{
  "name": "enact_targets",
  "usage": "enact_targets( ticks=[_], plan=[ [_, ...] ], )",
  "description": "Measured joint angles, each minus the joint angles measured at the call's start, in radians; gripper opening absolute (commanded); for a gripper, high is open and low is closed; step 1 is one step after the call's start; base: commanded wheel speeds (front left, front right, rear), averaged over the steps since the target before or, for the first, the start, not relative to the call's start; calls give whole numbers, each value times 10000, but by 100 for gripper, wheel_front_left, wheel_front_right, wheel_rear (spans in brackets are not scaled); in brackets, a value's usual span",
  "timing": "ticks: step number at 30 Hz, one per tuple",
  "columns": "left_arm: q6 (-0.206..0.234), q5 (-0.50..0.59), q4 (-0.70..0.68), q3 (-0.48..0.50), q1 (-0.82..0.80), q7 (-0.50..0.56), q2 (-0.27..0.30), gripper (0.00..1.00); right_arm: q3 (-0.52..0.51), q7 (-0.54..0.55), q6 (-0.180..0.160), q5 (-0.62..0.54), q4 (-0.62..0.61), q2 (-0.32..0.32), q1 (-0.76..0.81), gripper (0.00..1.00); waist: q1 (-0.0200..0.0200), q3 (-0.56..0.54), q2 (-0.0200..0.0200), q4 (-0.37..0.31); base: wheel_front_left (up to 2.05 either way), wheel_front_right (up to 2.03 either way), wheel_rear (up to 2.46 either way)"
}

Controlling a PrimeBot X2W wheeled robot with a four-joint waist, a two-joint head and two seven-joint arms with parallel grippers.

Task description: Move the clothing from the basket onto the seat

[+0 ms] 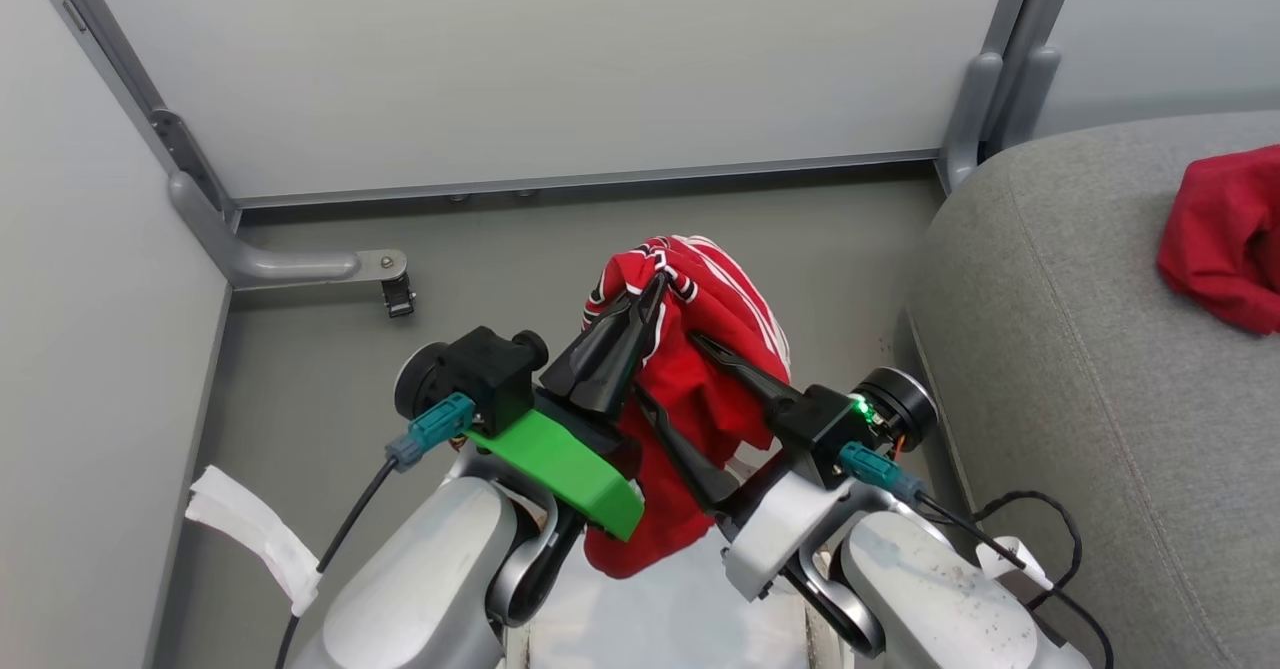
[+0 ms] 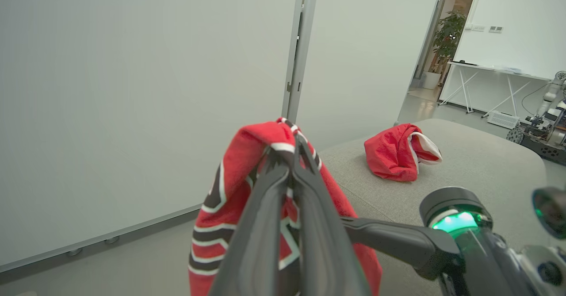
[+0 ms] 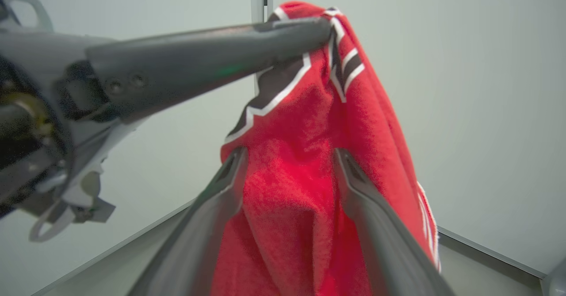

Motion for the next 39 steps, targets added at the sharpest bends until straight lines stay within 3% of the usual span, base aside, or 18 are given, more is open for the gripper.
enact_targets(
  ticks=[5,6,7,8,17,18,19,28,39],
  plan=[
    [0,-142,-25,-336,-16,0,-63,0,2,-2,0,267,1078,-2,-362,100,0,44,0,297,0,0,0],
    [0,-174,-44,-389,-18,0,-84,0,44,-2,0,351,1260,-8,-399,90,0,51,0,364,0,0,0],
    [0,-188,-56,-443,-21,0,-105,0,59,0,0,499,1373,-8,-415,33,0,57,0,417,0,0,0],
    [0,-222,-65,-493,-23,0,-123,0,84,0,0,631,1457,-6,-443,0,0,65,0,484,0,0,0],
    [0,-288,-6,-337,-24,-6,-65,0,-247,0,0,1005,1398,-2,-578,0,0,119,0,564,0,0,0],
    [0,-278,38,-324,-12,-6,-59,25,-305,0,0,989,1354,-2,-578,0,0,121,0,516,0,0,0],
    [0,-274,54,-278,-7,-6,-61,100,-353,0,0,966,1298,-6,-572,0,0,123,0,453,0,0,0],
    [0,13,240,178,291,-6,90,100,-1016,0,0,671,575,-6,-69,0,0,202,0,-598,0,0,0],
    [0,364,157,418,731,-8,176,100,-1770,0,0,416,-148,-15,521,0,1,359,0,-2970,0,0,0]
  ],
)
